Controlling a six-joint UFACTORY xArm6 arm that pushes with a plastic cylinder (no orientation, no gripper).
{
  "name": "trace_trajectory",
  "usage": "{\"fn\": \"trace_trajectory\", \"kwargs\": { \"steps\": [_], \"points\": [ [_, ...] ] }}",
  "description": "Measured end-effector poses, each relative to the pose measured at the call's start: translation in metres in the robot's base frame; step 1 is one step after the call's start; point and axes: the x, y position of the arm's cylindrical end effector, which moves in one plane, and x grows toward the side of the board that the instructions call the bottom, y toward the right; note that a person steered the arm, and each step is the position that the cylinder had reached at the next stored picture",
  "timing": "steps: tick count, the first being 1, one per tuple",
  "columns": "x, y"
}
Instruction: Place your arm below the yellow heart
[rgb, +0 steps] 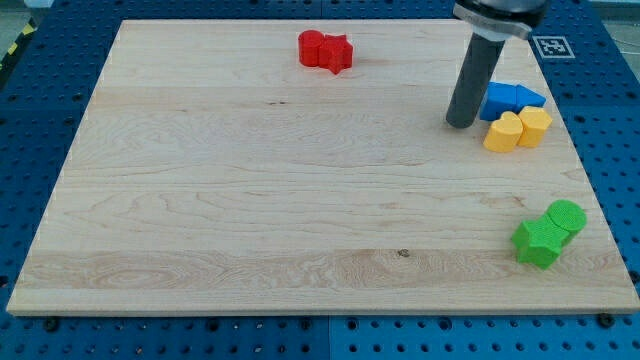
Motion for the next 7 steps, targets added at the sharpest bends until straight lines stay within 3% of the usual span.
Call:
{"fn": "trace_trajectory", "kwargs": {
  "steps": [3,5,7],
  "points": [
    [0.055,0.013],
    [0.054,0.05],
    [0.053,0.051]
  ]
}}
